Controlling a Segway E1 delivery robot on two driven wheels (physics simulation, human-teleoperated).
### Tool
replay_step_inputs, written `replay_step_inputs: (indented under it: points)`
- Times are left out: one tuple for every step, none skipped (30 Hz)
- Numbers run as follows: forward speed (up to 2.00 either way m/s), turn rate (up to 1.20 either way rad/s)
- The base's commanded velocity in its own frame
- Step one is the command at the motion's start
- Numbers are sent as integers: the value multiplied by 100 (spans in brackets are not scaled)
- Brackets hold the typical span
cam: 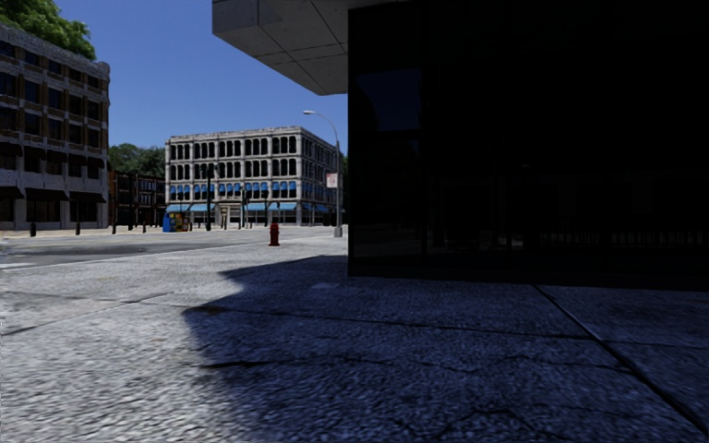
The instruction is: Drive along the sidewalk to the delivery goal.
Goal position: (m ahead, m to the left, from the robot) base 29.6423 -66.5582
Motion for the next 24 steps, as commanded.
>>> replay_step_inputs:
  points:
    - [200,53]
    - [200,53]
    - [200,53]
    - [200,53]
    - [200,50]
    - [200,50]
    - [200,43]
    - [200,41]
    - [200,38]
    - [200,26]
    - [200,26]
    - [200,22]
    - [200,21]
    - [200,14]
    - [200,4]
    - [200,4]
    - [200,0]
    - [200,0]
    - [200,0]
    - [200,0]
    - [200,0]
    - [200,0]
    - [200,0]
    - [200,0]
